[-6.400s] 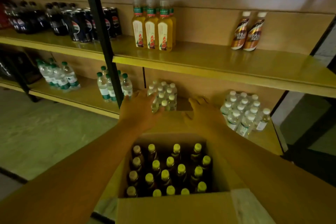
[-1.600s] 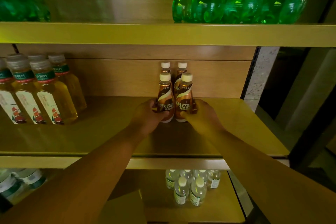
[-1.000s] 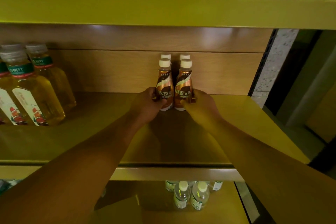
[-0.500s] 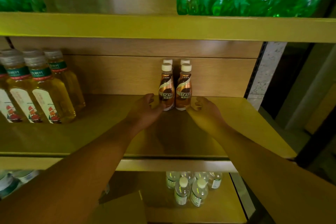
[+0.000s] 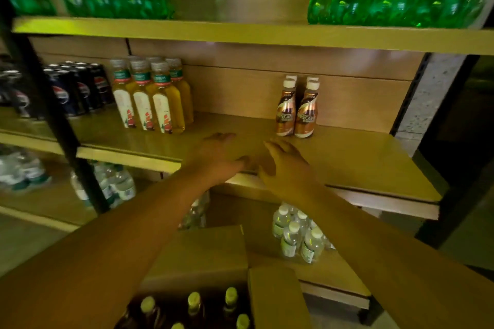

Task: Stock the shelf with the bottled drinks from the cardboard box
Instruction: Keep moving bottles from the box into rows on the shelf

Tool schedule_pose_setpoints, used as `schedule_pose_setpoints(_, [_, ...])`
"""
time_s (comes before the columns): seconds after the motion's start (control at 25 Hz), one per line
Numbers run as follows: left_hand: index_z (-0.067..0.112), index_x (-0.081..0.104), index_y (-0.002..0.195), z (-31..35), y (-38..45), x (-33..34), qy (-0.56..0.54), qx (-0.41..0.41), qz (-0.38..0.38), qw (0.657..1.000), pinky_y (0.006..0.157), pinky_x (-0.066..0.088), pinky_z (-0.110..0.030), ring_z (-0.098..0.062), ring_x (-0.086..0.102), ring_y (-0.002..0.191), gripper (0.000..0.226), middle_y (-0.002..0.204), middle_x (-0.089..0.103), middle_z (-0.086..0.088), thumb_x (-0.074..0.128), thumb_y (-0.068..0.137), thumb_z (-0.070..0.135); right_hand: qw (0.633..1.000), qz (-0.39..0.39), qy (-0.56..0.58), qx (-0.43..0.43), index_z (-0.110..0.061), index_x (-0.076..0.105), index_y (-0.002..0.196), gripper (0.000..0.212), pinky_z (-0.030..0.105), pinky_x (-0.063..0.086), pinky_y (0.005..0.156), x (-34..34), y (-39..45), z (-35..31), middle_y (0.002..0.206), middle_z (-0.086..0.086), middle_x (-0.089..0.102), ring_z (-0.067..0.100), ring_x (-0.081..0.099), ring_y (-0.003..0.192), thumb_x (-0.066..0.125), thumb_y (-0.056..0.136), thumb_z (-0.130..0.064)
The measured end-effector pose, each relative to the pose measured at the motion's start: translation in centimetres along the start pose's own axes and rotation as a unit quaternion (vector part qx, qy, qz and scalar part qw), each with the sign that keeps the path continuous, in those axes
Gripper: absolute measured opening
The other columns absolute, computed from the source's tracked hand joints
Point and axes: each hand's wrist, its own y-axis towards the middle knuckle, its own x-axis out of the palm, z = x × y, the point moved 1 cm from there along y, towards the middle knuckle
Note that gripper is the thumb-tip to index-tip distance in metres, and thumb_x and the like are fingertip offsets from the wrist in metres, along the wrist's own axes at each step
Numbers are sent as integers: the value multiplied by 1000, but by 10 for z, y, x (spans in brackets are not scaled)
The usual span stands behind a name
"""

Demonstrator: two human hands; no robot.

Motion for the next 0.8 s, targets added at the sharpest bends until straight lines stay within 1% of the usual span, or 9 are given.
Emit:
schedule_pose_setpoints(0.12, [30,38,146,-36,-52,-7,33,-34,19,999,108,38,-45,-26,38,138,73,153,37,0,54,84,65,999,-26,-15,-22,-21,28,154,67,41,30,115,19,-20,-29,161,0,23,23,23,147,48,97,-50])
schedule_pose_setpoints(0.24, [33,38,146,-71,-96,-1,98,-64,8,993,108,38,-48,-27,38,138,73,154,37,1,44,84,71,998,-42,-28,-31,-22,30,152,66,43,31,112,43,-42,-53,160,1,26,26,26,145,45,96,-54])
schedule_pose_setpoints(0.32, [36,39,143,-90,-124,1,152,-66,13,986,105,41,-47,-28,43,134,70,149,43,1,39,83,72,997,-58,-34,-43,-22,30,152,65,42,31,112,57,-56,-71,160,1,26,26,27,144,43,97,-54])
schedule_pose_setpoints(0.4, [36,37,143,-105,-147,0,186,-69,16,980,107,38,-49,-30,40,136,71,150,42,-1,37,83,73,995,-64,-43,-64,-22,31,152,64,42,30,112,67,-68,-87,160,0,24,26,25,145,43,97,-53])
schedule_pose_setpoints(0.48, [33,34,146,-119,-168,-2,196,-78,12,977,111,32,-49,-30,32,141,72,153,36,-3,39,85,70,994,-67,-48,-75,-22,29,153,65,41,29,113,76,-79,-103,161,0,23,25,23,146,42,98,-53])
schedule_pose_setpoints(0.6, [29,37,146,-137,-205,0,201,-76,18,976,110,31,-47,-29,33,140,69,153,36,-4,46,87,64,992,-78,-74,-72,-21,29,153,66,42,26,114,101,-105,-120,162,2,21,25,19,148,41,97,-53])
schedule_pose_setpoints(0.72, [28,38,144,-164,-243,15,218,-75,-7,973,113,30,-49,-30,33,140,68,153,35,-6,46,87,63,987,-108,-102,-56,-18,29,152,66,44,23,116,133,-138,-129,162,5,22,26,17,149,40,97,-52])
schedule_pose_setpoints(0.8, [29,37,145,-179,-268,31,222,-80,-35,971,114,27,-48,-30,30,142,68,155,31,-6,44,87,63,986,-127,-99,-43,-16,31,151,65,45,28,115,154,-161,-133,160,7,25,27,21,147,42,96,-50])
